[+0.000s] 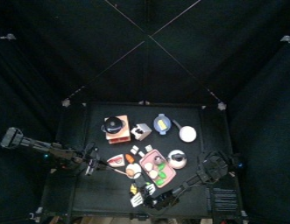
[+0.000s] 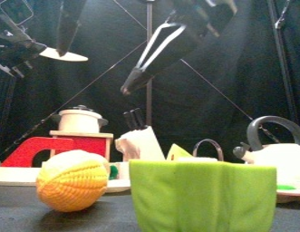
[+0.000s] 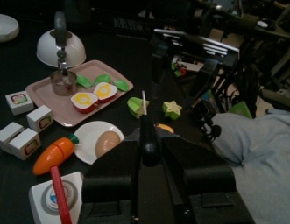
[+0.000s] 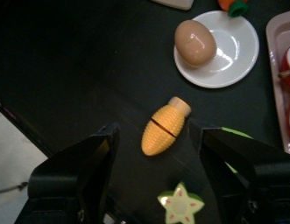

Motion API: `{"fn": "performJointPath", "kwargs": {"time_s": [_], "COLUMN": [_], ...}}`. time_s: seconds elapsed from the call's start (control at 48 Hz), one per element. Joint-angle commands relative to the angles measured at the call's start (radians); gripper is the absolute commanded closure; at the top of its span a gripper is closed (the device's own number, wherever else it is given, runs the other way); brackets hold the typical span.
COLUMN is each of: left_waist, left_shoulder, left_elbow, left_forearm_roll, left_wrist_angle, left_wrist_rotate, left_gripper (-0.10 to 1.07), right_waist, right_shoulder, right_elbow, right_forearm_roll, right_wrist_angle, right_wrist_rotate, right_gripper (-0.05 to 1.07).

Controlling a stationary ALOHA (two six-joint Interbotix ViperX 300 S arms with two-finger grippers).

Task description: Grasp pairing knife with both hands

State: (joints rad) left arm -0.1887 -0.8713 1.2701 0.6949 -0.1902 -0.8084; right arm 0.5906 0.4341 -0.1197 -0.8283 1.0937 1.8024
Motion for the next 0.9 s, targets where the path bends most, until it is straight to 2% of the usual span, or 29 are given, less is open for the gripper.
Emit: {"fn": "performJointPath", "kwargs": {"time_s": [0.0,0.125,0.25,0.333,0.479,0.625,0.75,0.875], "left_waist": [0.002,0.005,0.041,0.072,0.084,0.077,0.057,0.008], "left_shoulder": [0.002,0.002,0.006,0.029,0.11,0.179,0.21,0.23], "left_elbow": [-0.009,-0.005,-0.025,-0.04,-0.084,-0.118,-0.112,-0.083], "left_forearm_roll": [-0.003,-0.049,-0.155,-0.244,-0.364,-0.477,-0.609,-0.692], "left_wrist_angle": [-0.057,-0.13,-0.144,-0.144,-0.144,-0.163,-0.189,-0.265], "left_wrist_rotate": [0.061,0.144,0.222,0.305,0.485,0.641,0.726,0.795], "left_gripper": [0.42,0.42,0.43,0.43,0.43,0.43,0.43,0.43], "right_waist": [0.018,0.029,0.021,0.012,-0.034,-0.08,-0.141,-0.202], "right_shoulder": [-0.069,-0.091,-0.133,-0.172,-0.256,-0.359,-0.454,-0.528], "right_elbow": [-0.015,-0.015,0.011,0.043,0.132,0.252,0.383,0.52], "right_forearm_roll": [-0.028,-0.078,-0.123,-0.138,-0.146,-0.161,-0.179,-0.222], "right_wrist_angle": [0.06,0.112,0.161,0.163,0.132,0.009,-0.172,-0.348], "right_wrist_rotate": [-0.055,-0.106,-0.115,-0.114,-0.118,-0.12,-0.124,-0.124], "right_gripper": [0.08,0.08,0.08,0.08,0.08,0.08,0.08,0.08]}}
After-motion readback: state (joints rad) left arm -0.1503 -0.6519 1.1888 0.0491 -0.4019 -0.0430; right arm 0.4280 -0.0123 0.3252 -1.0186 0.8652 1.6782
